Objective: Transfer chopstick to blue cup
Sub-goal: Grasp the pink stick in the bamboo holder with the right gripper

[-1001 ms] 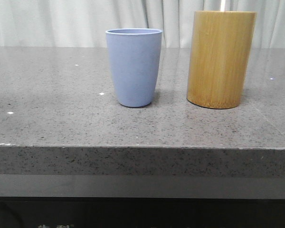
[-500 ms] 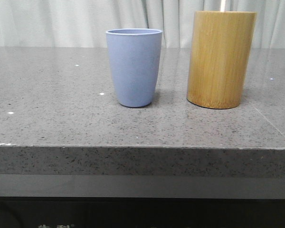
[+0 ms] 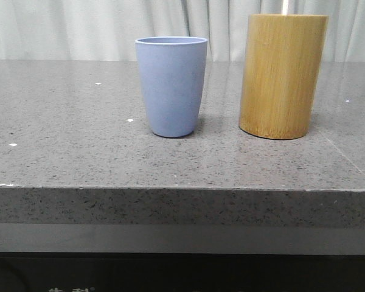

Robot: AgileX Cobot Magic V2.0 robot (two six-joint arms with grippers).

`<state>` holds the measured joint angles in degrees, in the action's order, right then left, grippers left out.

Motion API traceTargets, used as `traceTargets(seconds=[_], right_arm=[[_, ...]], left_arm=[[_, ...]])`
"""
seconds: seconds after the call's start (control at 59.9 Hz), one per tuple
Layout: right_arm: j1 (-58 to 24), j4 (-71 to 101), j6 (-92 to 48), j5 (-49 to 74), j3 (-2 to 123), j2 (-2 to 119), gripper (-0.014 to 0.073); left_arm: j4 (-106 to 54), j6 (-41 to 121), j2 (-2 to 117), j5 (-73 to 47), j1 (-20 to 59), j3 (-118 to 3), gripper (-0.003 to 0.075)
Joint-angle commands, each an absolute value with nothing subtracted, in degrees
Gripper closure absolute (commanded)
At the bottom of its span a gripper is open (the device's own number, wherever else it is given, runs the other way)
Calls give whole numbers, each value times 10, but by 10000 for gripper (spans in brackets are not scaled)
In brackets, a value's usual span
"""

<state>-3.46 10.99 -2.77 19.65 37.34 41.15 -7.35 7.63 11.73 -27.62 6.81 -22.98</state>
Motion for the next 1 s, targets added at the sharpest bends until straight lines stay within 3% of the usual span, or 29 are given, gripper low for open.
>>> traceTargets(seconds=[0.0,0.284,0.601,0.701,0.918,0.984], right_arm=[[-67,116,-31,109,426,464,-41],[-176,116,-31,34,567,659,-41],[-188,115,-31,22,679,803,-31],[-188,115,-31,18,682,813,60],[-188,115,-31,18,682,814,472],[-188,115,-31,16,682,814,564]], left_arm=[[-82,69,123,-225,67,-244,739],[-82,69,123,-225,67,-244,739],[-82,69,123,-225,67,-244,739],[-82,69,123,-225,67,-244,739],[-82,69,123,-225,67,-244,739],[-82,69,123,-225,67,-244,739]])
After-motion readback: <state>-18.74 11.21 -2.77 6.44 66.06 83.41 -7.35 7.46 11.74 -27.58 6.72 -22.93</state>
